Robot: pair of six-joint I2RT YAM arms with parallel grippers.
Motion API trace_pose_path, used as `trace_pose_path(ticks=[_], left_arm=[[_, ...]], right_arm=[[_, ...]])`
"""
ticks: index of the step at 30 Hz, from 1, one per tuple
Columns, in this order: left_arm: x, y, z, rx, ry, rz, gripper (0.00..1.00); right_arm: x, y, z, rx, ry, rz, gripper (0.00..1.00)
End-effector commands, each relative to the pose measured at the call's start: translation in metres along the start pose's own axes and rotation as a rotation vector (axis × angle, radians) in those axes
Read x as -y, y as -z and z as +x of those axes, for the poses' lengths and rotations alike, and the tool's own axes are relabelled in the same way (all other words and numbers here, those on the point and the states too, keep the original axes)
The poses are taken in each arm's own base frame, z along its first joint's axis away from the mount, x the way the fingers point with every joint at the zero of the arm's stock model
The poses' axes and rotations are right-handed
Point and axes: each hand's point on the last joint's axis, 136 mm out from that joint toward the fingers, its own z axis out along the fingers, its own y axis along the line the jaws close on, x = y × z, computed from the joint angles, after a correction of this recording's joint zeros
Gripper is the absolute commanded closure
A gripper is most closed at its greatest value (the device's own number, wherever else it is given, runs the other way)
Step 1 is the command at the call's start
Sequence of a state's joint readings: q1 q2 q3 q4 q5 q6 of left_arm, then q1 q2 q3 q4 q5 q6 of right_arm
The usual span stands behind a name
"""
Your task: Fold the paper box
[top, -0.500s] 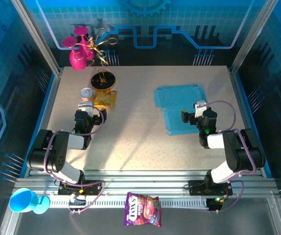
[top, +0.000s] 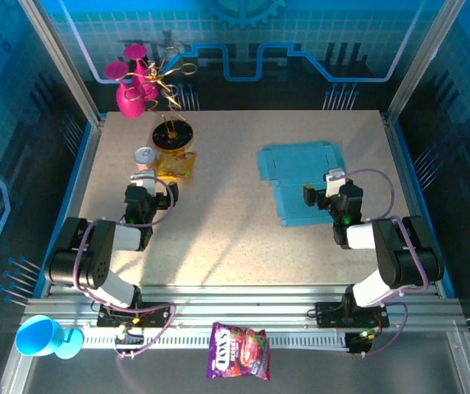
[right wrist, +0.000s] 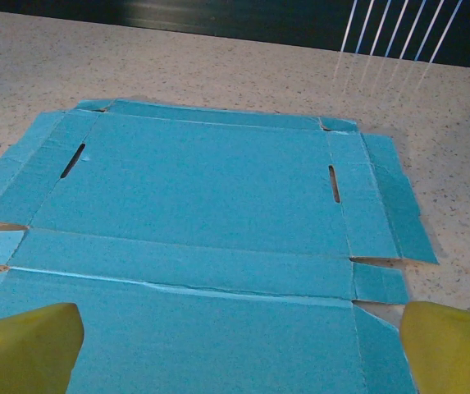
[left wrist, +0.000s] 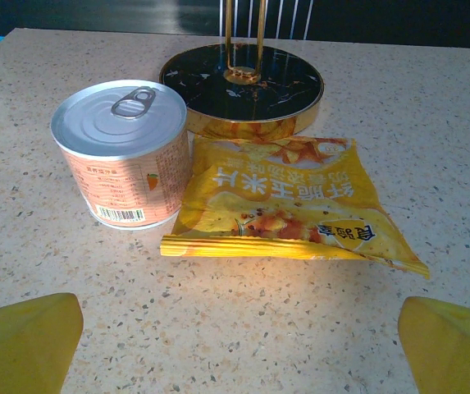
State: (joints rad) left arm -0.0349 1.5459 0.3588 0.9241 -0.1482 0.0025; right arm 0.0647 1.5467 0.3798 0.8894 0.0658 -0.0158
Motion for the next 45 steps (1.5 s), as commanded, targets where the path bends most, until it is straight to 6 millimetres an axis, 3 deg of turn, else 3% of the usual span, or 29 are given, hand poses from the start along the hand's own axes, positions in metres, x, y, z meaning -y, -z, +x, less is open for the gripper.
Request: trace_pose_path(ticks=[1, 10, 15, 20, 23, 24, 25, 27, 28, 29, 30, 33, 35, 36, 39, 42, 45], left_arm=[[0.002, -0.004, -0.009, 0.019, -0.004, 0.017, 0.01], [0.002, -0.001, -0.009, 0.031, -0.003, 0.014, 0.01], [-0.009, 0.018, -0.016, 0.141, 0.022, -0.043, 0.01], [-0.012, 0.052, -0.027, 0.286, 0.008, -0.092, 0.01], [0.003, 0.067, -0.049, 0.312, -0.077, -0.132, 0.01], [0.008, 0.072, -0.063, 0.318, -0.076, -0.147, 0.01], [0.010, 0.075, -0.077, 0.306, -0.022, -0.162, 0.01], [0.010, 0.081, -0.083, 0.077, 0.192, -0.173, 0.01], [0.002, 0.090, -0.084, 0.000, 0.344, -0.226, 0.01], [-0.007, 0.093, -0.089, -0.011, 0.524, -0.278, 0.01], [-0.004, 0.085, -0.087, -0.064, 0.661, -0.214, 0.01], [0.037, 0.058, -0.076, -0.294, 0.858, 0.002, 0.04], [0.076, 0.052, -0.066, -0.448, 0.840, 0.053, 0.11], [0.101, 0.052, -0.063, -0.508, 0.824, 0.111, 0.17], [0.163, 0.063, -0.047, -0.616, 0.834, 0.222, 0.22], [0.212, 0.074, -0.029, -0.701, 0.865, 0.299, 0.28], [0.245, 0.080, -0.017, -0.771, 0.886, 0.348, 0.31]], right_arm=[[0.000, -0.002, -0.011, 0.028, -0.008, -0.009, 0.00], [0.008, 0.007, -0.010, 0.076, -0.020, 0.044, 0.00], [0.013, 0.023, -0.015, 0.149, -0.019, 0.104, 0.00], [0.016, 0.046, -0.034, 0.214, 0.012, 0.202, 0.00], [0.018, 0.063, -0.067, 0.225, 0.027, 0.309, 0.00], [0.023, 0.069, -0.083, 0.211, -0.063, 0.339, 0.00], [0.029, 0.072, -0.086, 0.146, -0.204, 0.346, 0.00], [0.031, 0.083, -0.091, -0.034, -0.506, 0.272, 0.00], [0.033, 0.079, -0.094, -0.033, -0.625, 0.242, 0.00], [0.022, 0.067, -0.098, -0.056, -0.703, 0.093, 0.00], [0.013, 0.056, -0.093, -0.135, -0.752, 0.011, 0.00], [0.008, 0.048, -0.062, -0.485, -0.679, 0.199, 0.03], [-0.009, 0.036, -0.041, -0.636, -0.674, 0.180, 0.21], [-0.020, 0.031, -0.031, -0.696, -0.705, 0.154, 0.30], [-0.044, 0.018, -0.008, -0.778, -0.807, 0.074, 0.44], [-0.058, 0.005, 0.006, -0.806, -0.864, 0.029, 0.46], [-0.071, -0.001, 0.028, -0.911, -0.890, 0.027, 0.50]])
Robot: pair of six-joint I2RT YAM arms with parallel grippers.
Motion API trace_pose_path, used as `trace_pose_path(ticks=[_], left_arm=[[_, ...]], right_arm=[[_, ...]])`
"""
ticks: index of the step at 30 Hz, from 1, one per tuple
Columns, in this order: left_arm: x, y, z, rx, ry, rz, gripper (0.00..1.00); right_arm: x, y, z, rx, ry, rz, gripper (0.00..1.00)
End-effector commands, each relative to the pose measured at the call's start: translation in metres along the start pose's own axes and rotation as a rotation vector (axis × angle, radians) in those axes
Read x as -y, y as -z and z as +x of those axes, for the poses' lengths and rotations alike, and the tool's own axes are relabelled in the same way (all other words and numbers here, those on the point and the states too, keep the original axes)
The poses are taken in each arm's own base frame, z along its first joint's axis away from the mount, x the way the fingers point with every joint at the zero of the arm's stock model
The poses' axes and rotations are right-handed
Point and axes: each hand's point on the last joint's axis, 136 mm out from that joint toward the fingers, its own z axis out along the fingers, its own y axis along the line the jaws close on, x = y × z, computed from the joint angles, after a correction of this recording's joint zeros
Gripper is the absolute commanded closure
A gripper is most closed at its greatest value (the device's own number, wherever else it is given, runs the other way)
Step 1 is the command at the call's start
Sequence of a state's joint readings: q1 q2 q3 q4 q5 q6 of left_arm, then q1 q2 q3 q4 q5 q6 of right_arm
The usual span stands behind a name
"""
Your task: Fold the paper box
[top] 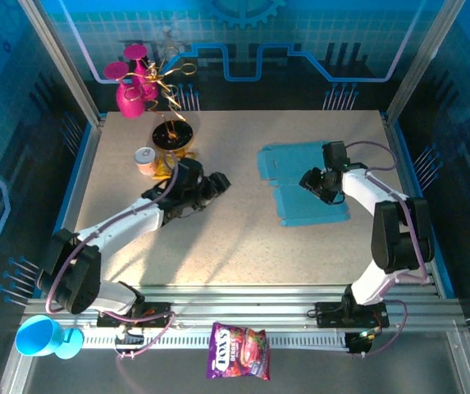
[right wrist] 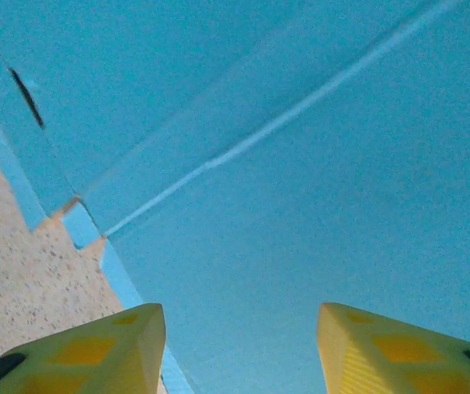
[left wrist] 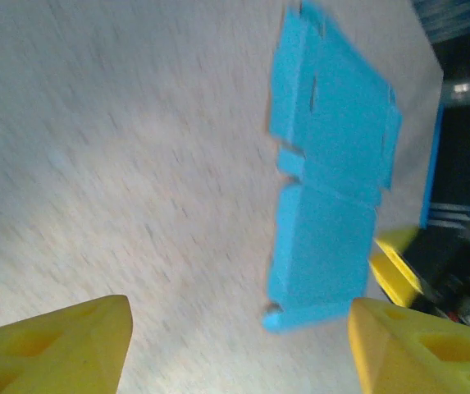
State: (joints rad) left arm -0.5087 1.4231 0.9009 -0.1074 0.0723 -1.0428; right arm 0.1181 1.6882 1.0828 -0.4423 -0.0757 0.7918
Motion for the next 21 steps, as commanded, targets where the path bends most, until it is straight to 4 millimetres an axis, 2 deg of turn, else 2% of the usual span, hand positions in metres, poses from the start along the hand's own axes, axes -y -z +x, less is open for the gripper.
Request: trace_pose_path(ticks=[1, 4, 7, 11, 14, 15, 16, 18, 21], left_arm=[[0.020, -0.012, 0.027, -0.111, 0.115, 0.051, 0.31], [0.026, -0.026, 0.043, -0.180, 0.121, 0.044, 0.34], [0.025, -0.036, 0.050, -0.215, 0.140, 0.032, 0.37], [0.024, -0.037, 0.045, -0.202, 0.128, 0.019, 0.36], [0.020, -0.035, 0.033, -0.189, 0.120, -0.005, 0.36], [0.019, -0.035, 0.030, -0.185, 0.117, -0.009, 0.36], [0.018, -0.034, 0.026, -0.179, 0.116, -0.013, 0.36], [0.015, -0.033, 0.019, -0.169, 0.120, -0.023, 0.36], [0.014, -0.037, 0.018, -0.186, 0.117, -0.043, 0.38]], right_arm=[[-0.010, -0.016, 0.027, -0.147, -0.069, -0.016, 0.51], [-0.017, -0.036, 0.055, -0.218, -0.094, -0.018, 0.52], [-0.035, -0.049, 0.087, -0.275, -0.126, -0.044, 0.50], [-0.080, -0.057, 0.143, -0.354, -0.201, -0.132, 0.49], [-0.112, -0.055, 0.183, -0.420, -0.265, -0.191, 0.48], [-0.120, -0.052, 0.188, -0.429, -0.289, -0.217, 0.48], [-0.129, -0.048, 0.189, -0.429, -0.306, -0.251, 0.48], [-0.145, -0.035, 0.175, -0.395, -0.278, -0.313, 0.47], [-0.154, 0.003, 0.131, -0.278, -0.084, -0.308, 0.44]])
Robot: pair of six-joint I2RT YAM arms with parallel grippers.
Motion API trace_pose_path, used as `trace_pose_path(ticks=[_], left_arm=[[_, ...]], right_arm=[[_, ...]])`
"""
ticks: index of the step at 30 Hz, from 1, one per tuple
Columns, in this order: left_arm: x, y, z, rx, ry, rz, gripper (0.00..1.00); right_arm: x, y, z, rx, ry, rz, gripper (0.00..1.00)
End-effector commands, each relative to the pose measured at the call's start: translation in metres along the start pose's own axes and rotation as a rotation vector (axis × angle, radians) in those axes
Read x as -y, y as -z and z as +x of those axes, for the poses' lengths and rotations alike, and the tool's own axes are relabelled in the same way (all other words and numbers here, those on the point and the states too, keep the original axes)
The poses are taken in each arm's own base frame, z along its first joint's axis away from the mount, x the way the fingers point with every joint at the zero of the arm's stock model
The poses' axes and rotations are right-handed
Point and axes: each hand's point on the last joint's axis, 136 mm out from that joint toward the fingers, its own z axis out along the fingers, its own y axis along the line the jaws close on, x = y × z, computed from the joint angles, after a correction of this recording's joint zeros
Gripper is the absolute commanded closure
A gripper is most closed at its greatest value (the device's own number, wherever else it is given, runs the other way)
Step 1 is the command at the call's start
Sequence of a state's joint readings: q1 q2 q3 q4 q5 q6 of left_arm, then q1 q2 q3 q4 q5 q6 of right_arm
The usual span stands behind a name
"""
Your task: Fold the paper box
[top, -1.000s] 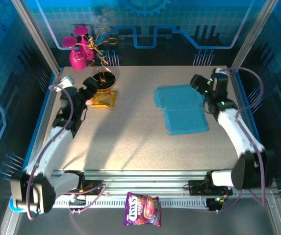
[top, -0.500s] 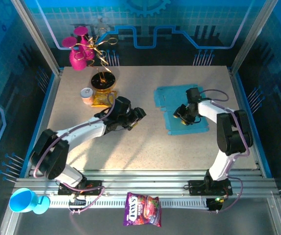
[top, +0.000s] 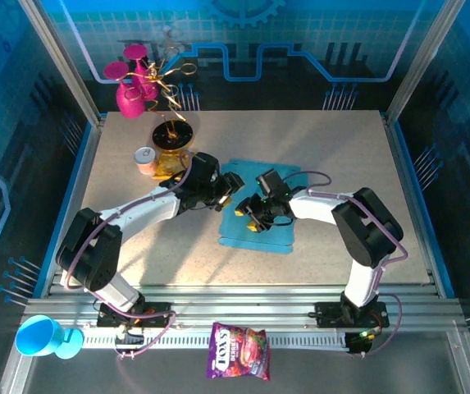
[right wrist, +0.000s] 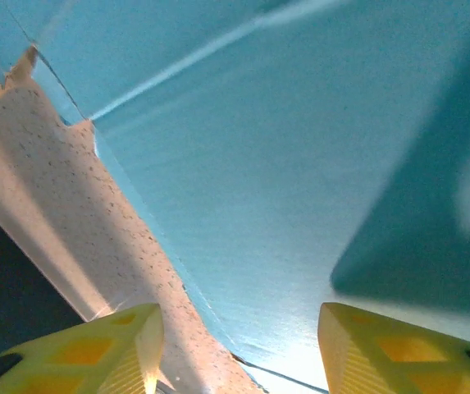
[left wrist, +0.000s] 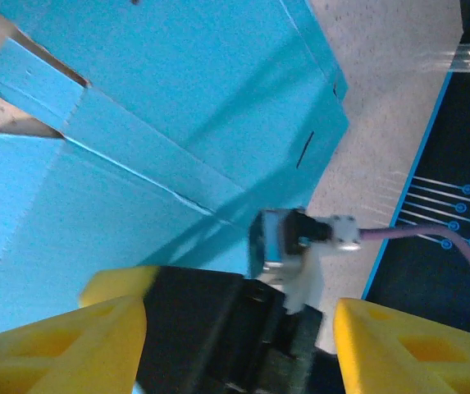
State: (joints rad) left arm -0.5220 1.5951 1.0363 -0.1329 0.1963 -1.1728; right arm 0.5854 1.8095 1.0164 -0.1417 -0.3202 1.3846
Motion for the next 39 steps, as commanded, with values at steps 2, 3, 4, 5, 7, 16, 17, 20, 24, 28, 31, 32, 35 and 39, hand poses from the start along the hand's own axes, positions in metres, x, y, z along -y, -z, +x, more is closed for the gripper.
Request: trace_pose_path(ticks=[2, 3, 4, 5, 7, 16, 17, 20, 24, 28, 31, 32, 35, 39], left_arm=[[-0.001, -0.011, 0.004, -0.069, -0.019, -0.045, 0.41], [-0.001, -0.014, 0.005, -0.083, -0.016, -0.048, 0.43], [-0.001, -0.018, 0.007, -0.100, -0.017, -0.050, 0.48], [-0.001, -0.021, 0.007, -0.111, -0.017, -0.055, 0.50], [-0.005, -0.025, 0.007, -0.117, -0.026, -0.076, 0.55], [-0.049, -0.019, -0.007, -0.142, -0.067, -0.242, 0.70], [-0.056, -0.018, -0.006, -0.150, -0.073, -0.265, 0.70], [-0.068, -0.019, -0.004, -0.165, -0.073, -0.296, 0.69], [-0.072, -0.024, -0.005, -0.171, -0.071, -0.305, 0.68], [-0.069, -0.027, -0.012, -0.152, -0.061, -0.305, 0.68], [-0.058, -0.028, -0.017, -0.141, -0.045, -0.271, 0.68], [-0.053, -0.030, -0.017, -0.142, -0.044, -0.261, 0.68], [-0.039, -0.034, -0.021, -0.142, -0.039, -0.236, 0.68], [-0.029, -0.037, -0.030, -0.133, -0.056, -0.237, 0.68]], right_arm=[[-0.044, 0.084, -0.049, 0.190, 0.240, 0.003, 0.44], [-0.039, 0.094, -0.057, 0.216, 0.281, 0.042, 0.44], [-0.029, 0.106, -0.067, 0.246, 0.316, 0.098, 0.44], [-0.014, 0.118, -0.077, 0.273, 0.332, 0.144, 0.44], [0.010, 0.127, -0.087, 0.280, 0.310, 0.165, 0.44], [0.076, 0.121, -0.069, 0.180, 0.216, 0.160, 0.42], [0.084, 0.120, -0.068, 0.181, 0.208, 0.168, 0.41], [0.092, 0.124, -0.080, 0.213, 0.191, 0.158, 0.40], [0.090, 0.125, -0.105, 0.237, 0.168, 0.134, 0.40], [0.087, 0.128, -0.136, 0.261, 0.098, 0.085, 0.39], [0.079, 0.132, -0.160, 0.289, 0.086, 0.063, 0.39], [0.075, 0.131, -0.167, 0.289, 0.091, 0.067, 0.39], [0.072, 0.129, -0.184, 0.285, 0.087, 0.086, 0.39], [0.069, 0.127, -0.182, 0.274, -0.029, 0.051, 0.40]])
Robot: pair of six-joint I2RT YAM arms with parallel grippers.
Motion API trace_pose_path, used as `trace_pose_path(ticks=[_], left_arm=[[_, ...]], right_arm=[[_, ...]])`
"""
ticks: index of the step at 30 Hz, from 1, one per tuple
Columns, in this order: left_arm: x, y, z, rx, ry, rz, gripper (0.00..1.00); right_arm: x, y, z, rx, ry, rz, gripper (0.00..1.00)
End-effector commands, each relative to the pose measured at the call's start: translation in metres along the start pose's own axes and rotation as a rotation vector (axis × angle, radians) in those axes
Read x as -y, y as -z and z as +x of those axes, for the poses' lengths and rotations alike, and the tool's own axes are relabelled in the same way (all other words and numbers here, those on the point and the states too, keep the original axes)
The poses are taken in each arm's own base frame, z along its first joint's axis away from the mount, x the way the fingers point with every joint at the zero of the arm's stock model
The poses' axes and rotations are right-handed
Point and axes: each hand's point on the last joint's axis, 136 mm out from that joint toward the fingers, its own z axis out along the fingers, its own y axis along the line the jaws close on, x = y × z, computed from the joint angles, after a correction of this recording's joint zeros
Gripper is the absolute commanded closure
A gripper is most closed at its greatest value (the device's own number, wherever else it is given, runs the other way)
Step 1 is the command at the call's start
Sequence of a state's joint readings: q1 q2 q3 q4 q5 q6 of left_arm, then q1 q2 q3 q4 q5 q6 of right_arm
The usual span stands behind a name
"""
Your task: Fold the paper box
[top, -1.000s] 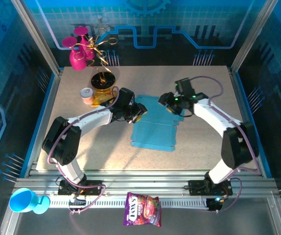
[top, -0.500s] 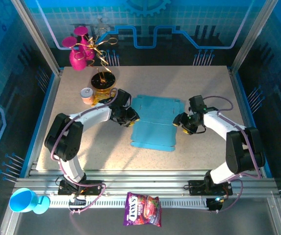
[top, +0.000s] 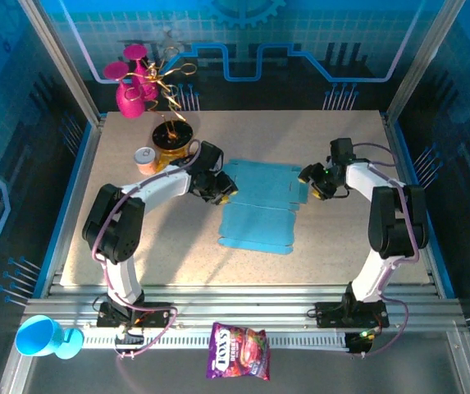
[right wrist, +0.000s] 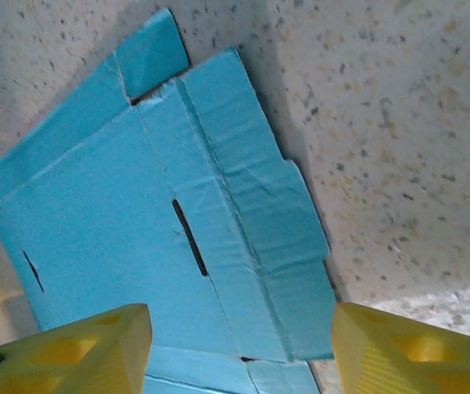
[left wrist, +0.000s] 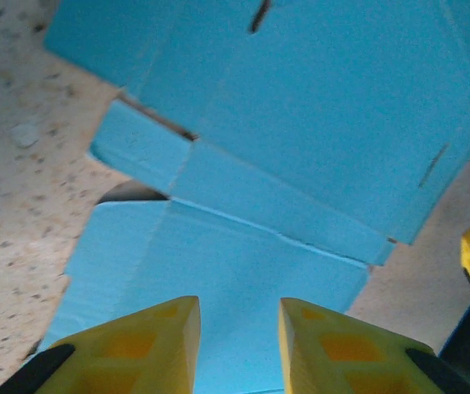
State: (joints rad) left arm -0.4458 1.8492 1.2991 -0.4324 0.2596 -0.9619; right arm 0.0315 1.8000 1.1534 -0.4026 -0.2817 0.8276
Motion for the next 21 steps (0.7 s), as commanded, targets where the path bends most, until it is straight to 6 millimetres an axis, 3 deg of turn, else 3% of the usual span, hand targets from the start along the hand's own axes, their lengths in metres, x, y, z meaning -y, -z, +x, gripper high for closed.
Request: trace_pose_path(ticks=[1, 5, 11, 16, 21], left_arm=[[0.006, -0.001, -0.008, -0.010, -0.001, -0.009, 0.68], [0.006, -0.004, -0.024, 0.001, 0.007, -0.012, 0.68], [0.007, -0.013, -0.043, -0.003, 0.019, -0.010, 0.68], [0.006, -0.023, -0.050, -0.017, 0.005, -0.025, 0.68], [0.001, -0.030, -0.050, -0.030, 0.004, -0.038, 0.68]], right_arm=[[-0.001, 0.006, 0.008, -0.018, -0.131, -0.027, 0.40], [-0.006, 0.014, 0.027, 0.055, -0.301, -0.149, 0.40], [0.011, -0.007, 0.046, 0.033, -0.456, -0.167, 0.43], [0.021, -0.016, 0.044, 0.054, -0.515, -0.171, 0.44], [0.014, -0.027, 0.035, 0.050, -0.537, -0.204, 0.48]])
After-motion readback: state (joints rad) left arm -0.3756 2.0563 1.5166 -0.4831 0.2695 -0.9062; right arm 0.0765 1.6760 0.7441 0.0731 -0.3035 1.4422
